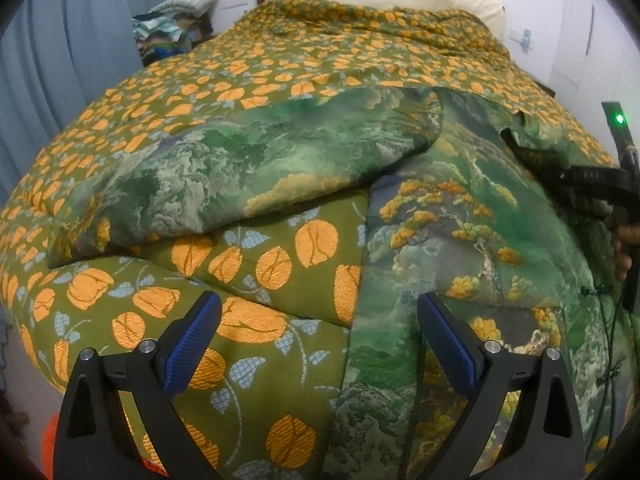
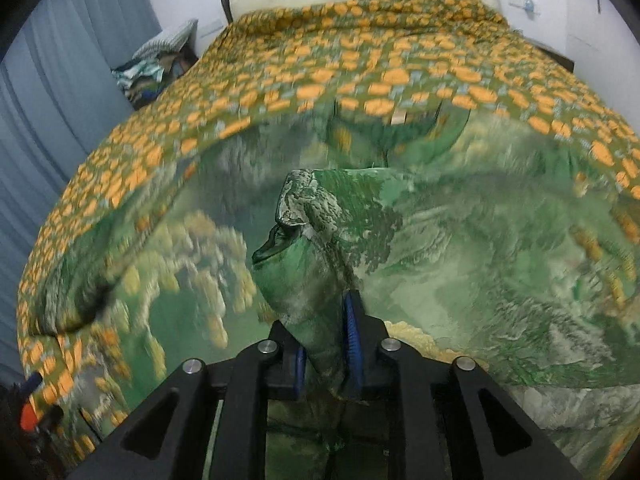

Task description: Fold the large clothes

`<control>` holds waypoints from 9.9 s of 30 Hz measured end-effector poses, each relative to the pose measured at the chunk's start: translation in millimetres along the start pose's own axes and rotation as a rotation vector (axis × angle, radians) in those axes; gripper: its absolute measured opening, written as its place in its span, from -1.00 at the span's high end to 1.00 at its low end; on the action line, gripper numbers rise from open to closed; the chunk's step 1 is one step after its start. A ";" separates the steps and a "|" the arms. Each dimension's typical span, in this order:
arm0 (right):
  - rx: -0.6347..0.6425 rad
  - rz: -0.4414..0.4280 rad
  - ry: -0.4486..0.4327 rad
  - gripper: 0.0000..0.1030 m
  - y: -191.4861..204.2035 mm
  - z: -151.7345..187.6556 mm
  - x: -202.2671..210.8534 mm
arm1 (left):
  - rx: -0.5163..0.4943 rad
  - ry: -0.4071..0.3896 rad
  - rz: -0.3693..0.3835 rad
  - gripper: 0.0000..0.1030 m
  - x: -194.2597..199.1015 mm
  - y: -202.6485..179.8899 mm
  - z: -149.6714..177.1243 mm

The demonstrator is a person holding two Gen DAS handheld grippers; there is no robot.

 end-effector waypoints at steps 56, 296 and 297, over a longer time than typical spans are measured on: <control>0.237 0.238 -0.007 -0.67 46.6 86.1 131.6 | 0.054 0.013 -0.033 -0.92 7.0 16.8 8.8; -0.107 0.357 -0.047 -0.99 -79.3 210.1 228.9 | -0.110 0.028 -0.114 -0.99 77.7 -74.3 7.5; -0.105 0.358 -0.045 -0.99 -78.9 210.0 228.2 | -0.109 0.030 -0.115 -0.99 77.1 -74.0 7.4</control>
Point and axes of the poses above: each gripper's, at about its wrist camera, not at the fingertips, and x roughly against the way its jaws point, y to its left, z to its underside, the point moved 10 cm from there along -x, roughly the way its jaws point, and after that the axes turned 12 degrees about y, right-handed, at the moved point
